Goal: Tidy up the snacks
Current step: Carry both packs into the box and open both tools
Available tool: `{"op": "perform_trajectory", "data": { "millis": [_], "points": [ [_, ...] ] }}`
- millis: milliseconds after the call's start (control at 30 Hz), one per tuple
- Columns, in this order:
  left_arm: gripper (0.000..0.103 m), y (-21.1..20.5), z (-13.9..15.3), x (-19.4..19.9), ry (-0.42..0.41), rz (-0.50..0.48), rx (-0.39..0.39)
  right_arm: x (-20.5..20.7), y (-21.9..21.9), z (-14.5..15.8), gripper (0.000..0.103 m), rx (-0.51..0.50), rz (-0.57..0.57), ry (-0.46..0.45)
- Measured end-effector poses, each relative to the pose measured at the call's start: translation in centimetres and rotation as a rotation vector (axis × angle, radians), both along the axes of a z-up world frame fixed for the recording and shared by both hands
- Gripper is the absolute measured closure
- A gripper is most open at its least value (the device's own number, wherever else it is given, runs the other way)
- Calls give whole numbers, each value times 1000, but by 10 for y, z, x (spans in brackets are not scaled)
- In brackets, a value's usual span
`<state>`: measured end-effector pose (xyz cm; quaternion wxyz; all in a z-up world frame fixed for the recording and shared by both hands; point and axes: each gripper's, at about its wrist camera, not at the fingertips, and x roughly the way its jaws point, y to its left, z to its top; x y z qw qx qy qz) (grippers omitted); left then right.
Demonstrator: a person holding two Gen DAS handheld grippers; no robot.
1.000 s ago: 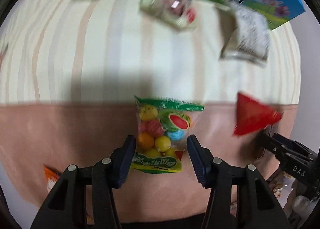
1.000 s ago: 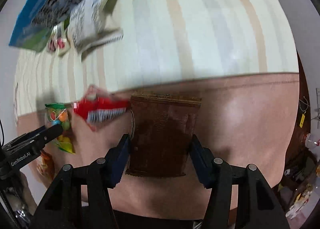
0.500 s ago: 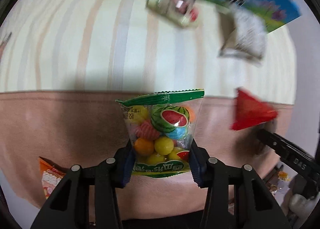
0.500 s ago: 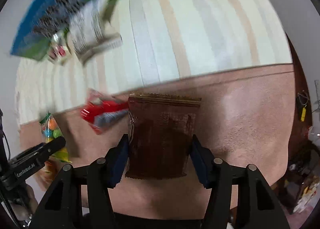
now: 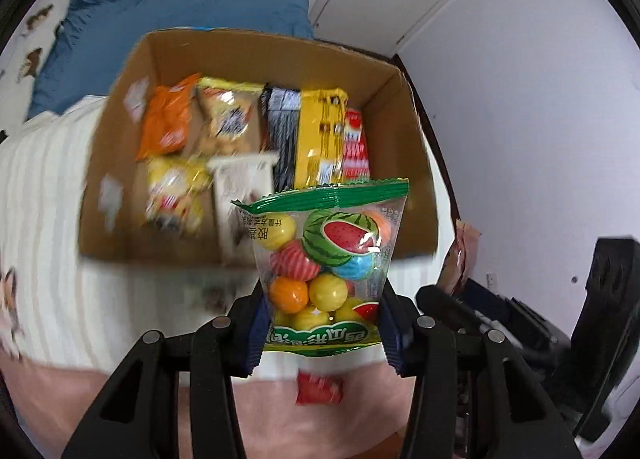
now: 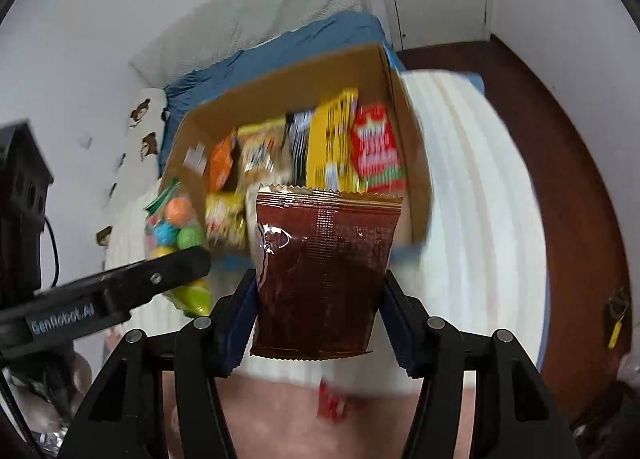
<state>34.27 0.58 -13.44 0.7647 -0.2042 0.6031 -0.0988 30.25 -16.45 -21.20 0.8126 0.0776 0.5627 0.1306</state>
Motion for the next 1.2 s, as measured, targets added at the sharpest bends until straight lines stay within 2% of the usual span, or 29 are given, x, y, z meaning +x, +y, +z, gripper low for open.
{"op": "perform_trajectory", "data": {
  "millis": [133, 300, 500, 567, 600, 633, 667, 700, 767, 1033, 1200],
  "points": [
    [58, 9, -27, 65, 103, 21, -40, 46, 3, 0, 42, -46, 8, 24],
    [58, 10, -61, 94, 208, 29, -80, 92, 19, -27, 42, -98, 25, 79],
    [58, -2, -87, 109, 280, -9, -80, 105, 15, -48, 42, -109, 18, 135],
    [55, -4, -93, 108, 307, -22, -65, 108, 16, -59, 37, -120, 23, 180],
    [43, -6, -96, 109, 315, -29, -57, 108, 16, -62, 25, -132, 26, 194],
    [33, -7, -98, 109, 316, -33, -48, 107, 15, -64, 17, -142, 25, 197],
    [17, -7, -99, 108, 308, -32, -31, 107, 16, -65, 17, -139, 33, 199],
    [10, -7, -99, 108, 298, -33, -19, 107, 16, -67, 16, -149, 31, 206],
    [10, -7, -97, 106, 286, -38, 13, 106, 16, -69, 16, -151, 32, 207],
    [10, 2, -72, 98, 220, -42, 55, 102, 18, -64, 10, -158, 20, 192],
    [10, 14, -40, 83, 108, -27, 167, 93, 19, -54, 10, -158, 11, 164]
  ]
}}
